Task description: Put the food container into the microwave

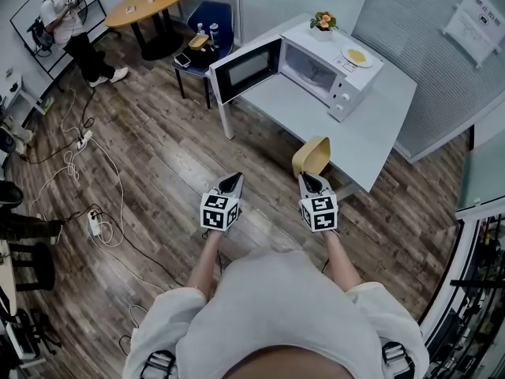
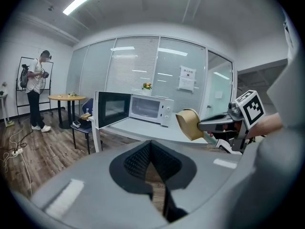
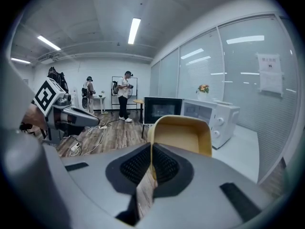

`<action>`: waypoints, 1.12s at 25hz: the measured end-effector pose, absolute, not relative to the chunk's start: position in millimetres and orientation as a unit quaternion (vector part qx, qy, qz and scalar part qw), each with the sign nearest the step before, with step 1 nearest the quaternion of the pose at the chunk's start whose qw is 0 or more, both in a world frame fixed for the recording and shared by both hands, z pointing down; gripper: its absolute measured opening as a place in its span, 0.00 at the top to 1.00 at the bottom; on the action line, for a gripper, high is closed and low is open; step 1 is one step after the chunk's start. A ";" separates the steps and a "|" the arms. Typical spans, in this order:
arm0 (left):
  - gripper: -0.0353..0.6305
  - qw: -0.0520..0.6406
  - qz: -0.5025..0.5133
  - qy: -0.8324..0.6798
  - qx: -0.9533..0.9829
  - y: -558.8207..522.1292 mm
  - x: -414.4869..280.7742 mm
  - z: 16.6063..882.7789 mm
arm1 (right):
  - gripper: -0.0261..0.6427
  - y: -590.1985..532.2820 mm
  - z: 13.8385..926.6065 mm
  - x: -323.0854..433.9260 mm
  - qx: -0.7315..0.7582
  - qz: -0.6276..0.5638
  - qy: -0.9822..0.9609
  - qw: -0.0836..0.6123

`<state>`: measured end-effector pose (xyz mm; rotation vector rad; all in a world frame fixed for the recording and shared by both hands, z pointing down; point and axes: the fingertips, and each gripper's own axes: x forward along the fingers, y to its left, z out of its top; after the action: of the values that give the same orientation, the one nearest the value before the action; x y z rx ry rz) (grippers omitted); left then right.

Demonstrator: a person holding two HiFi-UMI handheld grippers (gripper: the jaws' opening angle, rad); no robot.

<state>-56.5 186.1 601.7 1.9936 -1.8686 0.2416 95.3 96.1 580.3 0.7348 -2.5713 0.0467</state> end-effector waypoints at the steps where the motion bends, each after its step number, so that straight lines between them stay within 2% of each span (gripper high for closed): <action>1: 0.93 0.200 0.087 -0.668 0.712 185.2 -59.3 603.5 | 0.93 95.1 581.7 92.9 0.267 0.018 -0.935 0.232; 16: 0.93 0.210 0.095 -0.665 0.710 163.2 -74.9 621.6 | 0.93 72.7 606.8 76.6 0.260 0.028 -0.934 0.245; 28: 0.93 0.206 0.107 -0.666 0.709 77.8 -111.8 621.9 | 0.93 -5.5 617.8 34.8 0.247 0.035 -0.937 0.243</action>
<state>-111.8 77.8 621.9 1.9744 -1.8555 0.2990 34.8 -5.5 617.8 0.6754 -2.5614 0.0963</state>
